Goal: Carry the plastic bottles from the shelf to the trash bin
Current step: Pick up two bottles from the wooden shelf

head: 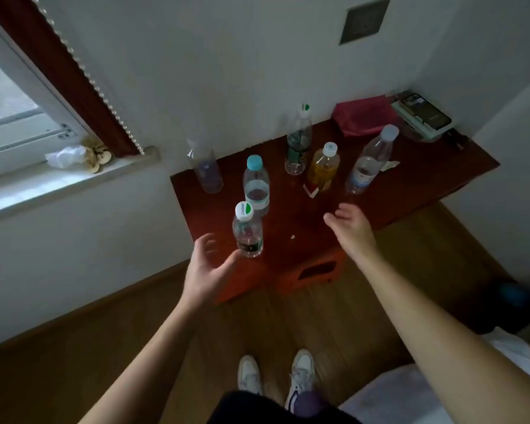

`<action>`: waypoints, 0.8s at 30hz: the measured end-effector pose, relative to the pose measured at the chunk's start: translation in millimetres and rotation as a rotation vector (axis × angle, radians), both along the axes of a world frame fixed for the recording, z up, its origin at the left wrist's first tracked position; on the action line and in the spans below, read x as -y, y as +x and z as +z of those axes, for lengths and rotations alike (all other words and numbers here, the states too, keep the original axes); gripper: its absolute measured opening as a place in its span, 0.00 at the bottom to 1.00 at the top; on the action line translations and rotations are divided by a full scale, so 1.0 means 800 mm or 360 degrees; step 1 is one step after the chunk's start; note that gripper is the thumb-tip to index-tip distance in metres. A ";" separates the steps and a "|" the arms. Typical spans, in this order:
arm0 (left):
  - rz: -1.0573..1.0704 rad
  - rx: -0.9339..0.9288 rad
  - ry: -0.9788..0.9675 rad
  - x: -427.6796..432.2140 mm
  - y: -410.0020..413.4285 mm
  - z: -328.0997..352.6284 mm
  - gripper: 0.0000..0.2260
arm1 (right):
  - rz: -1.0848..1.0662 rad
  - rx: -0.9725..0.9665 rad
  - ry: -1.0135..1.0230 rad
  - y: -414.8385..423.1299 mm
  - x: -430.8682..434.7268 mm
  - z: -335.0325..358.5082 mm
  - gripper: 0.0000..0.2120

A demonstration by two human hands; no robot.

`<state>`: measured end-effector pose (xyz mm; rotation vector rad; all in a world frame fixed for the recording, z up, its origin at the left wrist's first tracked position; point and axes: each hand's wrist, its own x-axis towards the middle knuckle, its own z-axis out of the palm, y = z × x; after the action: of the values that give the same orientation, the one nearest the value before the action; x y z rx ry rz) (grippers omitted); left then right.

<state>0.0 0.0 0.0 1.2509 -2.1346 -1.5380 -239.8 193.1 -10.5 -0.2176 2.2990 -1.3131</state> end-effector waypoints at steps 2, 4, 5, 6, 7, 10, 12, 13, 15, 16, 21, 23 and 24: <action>-0.0099 0.0045 -0.0038 0.002 -0.028 -0.006 0.45 | -0.0105 -0.0038 -0.0047 -0.030 0.026 -0.001 0.33; -0.0143 0.0060 -0.0037 -0.001 -0.050 -0.016 0.45 | -0.0165 -0.0028 -0.0047 -0.055 0.051 -0.004 0.37; -0.0133 0.0023 -0.0028 -0.002 -0.060 -0.024 0.44 | -0.0183 -0.0018 -0.0051 -0.065 0.061 -0.011 0.37; -0.0113 0.0013 -0.0027 -0.003 -0.065 -0.029 0.41 | -0.0188 -0.0016 -0.0041 -0.072 0.067 -0.017 0.37; -0.0095 -0.0018 -0.0024 -0.004 -0.069 -0.035 0.38 | -0.0186 -0.0039 -0.0047 -0.078 0.071 -0.024 0.36; -0.0072 -0.0069 0.0010 -0.006 -0.077 -0.038 0.30 | -0.0166 -0.0103 -0.0015 -0.093 0.082 -0.042 0.32; -0.0010 -0.0101 0.0054 -0.003 -0.077 -0.037 0.28 | -0.0200 -0.0144 -0.0012 -0.101 0.090 -0.049 0.36; 0.0031 -0.0120 0.0081 -0.001 -0.074 -0.037 0.27 | -0.0226 -0.0164 -0.0018 -0.105 0.092 -0.052 0.39; 0.0125 -0.0153 0.0136 0.003 -0.063 -0.034 0.25 | -0.0257 -0.0190 -0.0024 -0.114 0.098 -0.056 0.42; 0.0168 -0.0169 0.0152 0.005 -0.056 -0.031 0.24 | -0.0257 -0.0197 -0.0031 -0.117 0.102 -0.056 0.42; 0.0276 -0.0153 0.0098 0.019 -0.013 -0.025 0.25 | -0.0179 -0.0249 -0.0001 -0.127 0.114 -0.056 0.31; 0.0277 -0.0127 0.0066 0.025 0.012 -0.024 0.27 | -0.0096 -0.0262 -0.0022 -0.113 0.110 -0.051 0.30; 0.0283 -0.0103 0.0050 0.026 0.026 -0.022 0.28 | -0.0035 -0.0274 -0.0037 -0.102 0.106 -0.045 0.29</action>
<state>20.7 -20.8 -17.5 1.3422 -1.9100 -1.5204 -321.2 108.4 -46.7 -0.3253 2.4354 -1.3809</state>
